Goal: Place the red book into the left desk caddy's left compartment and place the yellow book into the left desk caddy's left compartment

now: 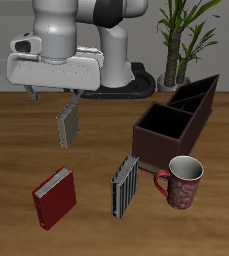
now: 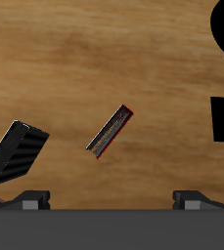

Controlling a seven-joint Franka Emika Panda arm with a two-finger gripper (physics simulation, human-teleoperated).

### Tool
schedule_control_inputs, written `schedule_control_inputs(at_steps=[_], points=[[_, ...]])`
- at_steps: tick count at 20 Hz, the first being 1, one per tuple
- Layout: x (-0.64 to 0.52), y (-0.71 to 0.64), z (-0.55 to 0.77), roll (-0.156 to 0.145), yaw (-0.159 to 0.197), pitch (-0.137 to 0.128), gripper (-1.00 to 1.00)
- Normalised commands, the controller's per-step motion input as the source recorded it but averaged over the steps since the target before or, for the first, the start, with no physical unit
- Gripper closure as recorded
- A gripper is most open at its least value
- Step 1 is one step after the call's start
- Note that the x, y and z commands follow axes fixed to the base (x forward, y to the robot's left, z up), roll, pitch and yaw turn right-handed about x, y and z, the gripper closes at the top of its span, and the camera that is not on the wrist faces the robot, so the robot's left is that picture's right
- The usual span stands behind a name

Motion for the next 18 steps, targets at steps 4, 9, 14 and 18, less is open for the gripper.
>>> schedule_control_inputs(at_steps=[4,9,14,18], points=[[0.28,-0.07,-0.21,-0.001,-0.064,-0.006,-1.0],[0.35,-0.07,-0.36,-0.007,-0.101,0.013,-1.0],[0.16,0.01,-0.21,0.022,-0.084,-0.03,-1.0],[0.16,0.12,-0.31,0.029,-0.057,-0.044,-1.0]])
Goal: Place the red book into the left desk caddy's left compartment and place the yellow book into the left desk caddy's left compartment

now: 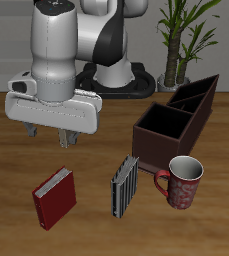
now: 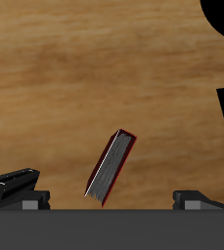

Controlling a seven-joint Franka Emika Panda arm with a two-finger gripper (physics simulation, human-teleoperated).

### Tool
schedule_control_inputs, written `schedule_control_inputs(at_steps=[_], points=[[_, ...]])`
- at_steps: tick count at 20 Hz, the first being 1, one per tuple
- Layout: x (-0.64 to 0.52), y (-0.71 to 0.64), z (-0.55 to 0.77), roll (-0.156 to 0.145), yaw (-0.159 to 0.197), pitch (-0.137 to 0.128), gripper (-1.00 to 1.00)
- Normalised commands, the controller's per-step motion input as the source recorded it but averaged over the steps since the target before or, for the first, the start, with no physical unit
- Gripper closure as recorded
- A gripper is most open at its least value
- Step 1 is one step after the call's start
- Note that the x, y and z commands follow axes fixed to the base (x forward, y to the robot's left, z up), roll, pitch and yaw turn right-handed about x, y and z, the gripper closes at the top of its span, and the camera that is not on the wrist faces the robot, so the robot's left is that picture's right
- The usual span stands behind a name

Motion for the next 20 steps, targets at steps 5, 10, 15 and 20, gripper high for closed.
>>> schedule_control_inputs(at_steps=[5,10,15,20], points=[[0.12,0.06,-0.29,-0.01,-0.086,0.009,-1.0],[0.06,-0.05,-0.25,-0.013,-0.032,-0.019,-1.0],[0.05,-0.06,-0.38,0.0,-0.053,0.013,-1.0],[0.07,-0.07,-0.34,0.001,-0.029,0.028,-1.0]])
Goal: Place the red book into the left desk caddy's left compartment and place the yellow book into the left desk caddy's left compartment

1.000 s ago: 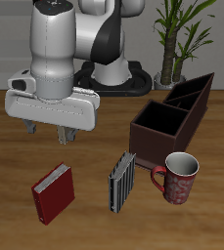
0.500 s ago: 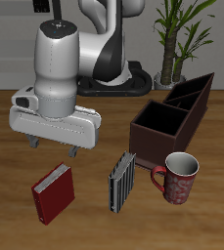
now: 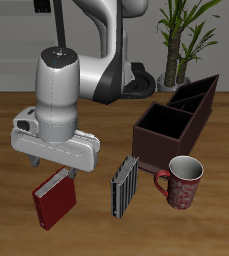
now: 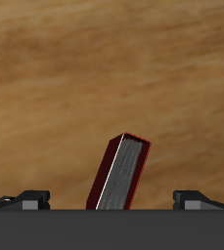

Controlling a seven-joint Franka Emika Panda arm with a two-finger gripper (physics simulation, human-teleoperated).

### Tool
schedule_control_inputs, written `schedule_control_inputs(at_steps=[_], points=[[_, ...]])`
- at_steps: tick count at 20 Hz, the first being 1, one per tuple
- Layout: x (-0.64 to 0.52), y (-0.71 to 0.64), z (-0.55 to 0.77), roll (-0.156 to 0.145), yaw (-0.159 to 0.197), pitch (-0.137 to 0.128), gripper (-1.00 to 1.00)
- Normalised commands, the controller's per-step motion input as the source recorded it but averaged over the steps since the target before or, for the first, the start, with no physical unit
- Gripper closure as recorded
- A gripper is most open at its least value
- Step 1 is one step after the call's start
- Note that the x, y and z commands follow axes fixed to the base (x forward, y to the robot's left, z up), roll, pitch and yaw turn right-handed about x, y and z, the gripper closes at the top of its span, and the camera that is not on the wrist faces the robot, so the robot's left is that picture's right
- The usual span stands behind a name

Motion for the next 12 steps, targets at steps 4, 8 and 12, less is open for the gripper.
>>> schedule_control_inputs(at_steps=[4,8,12], points=[[0.06,-0.08,-0.25,-0.005,-0.027,0.019,-1.0],[0.07,-0.16,-0.32,-0.021,-0.042,0.024,-1.0],[0.08,-0.07,-0.25,-0.012,-0.013,0.04,-1.0]])
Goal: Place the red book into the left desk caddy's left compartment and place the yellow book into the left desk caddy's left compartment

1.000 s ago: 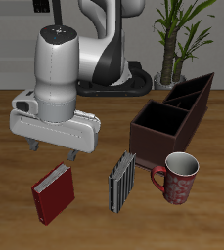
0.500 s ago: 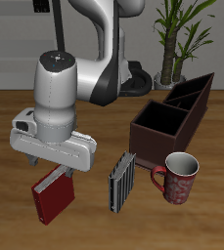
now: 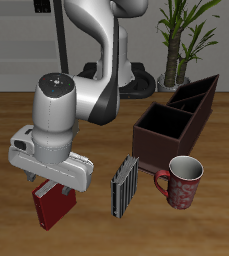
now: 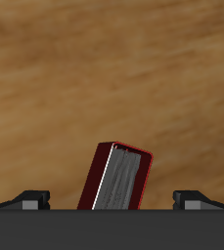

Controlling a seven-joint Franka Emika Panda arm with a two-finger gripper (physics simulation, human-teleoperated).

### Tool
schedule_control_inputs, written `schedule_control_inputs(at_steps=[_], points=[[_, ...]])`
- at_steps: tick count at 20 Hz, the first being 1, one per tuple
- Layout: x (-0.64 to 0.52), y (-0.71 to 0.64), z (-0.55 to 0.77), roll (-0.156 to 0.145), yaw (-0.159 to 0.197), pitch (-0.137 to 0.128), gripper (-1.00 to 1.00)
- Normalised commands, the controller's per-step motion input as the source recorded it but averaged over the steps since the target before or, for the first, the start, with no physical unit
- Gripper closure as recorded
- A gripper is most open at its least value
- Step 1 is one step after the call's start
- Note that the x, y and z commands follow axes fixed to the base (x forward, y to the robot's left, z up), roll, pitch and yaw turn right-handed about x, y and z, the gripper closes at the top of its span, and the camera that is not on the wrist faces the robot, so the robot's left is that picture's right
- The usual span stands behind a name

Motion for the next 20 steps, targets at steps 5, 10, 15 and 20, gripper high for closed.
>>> schedule_control_inputs(at_steps=[5,10,15,20], points=[[0.07,0.0,-0.23,-0.003,-0.018,0.031,-1.0],[0.06,-0.03,-0.31,-0.009,-0.033,0.038,1.0],[-0.01,-0.08,-0.03,-0.01,-0.036,0.002,1.0],[-0.07,-0.03,0.24,-0.018,-0.025,-0.029,1.0]])
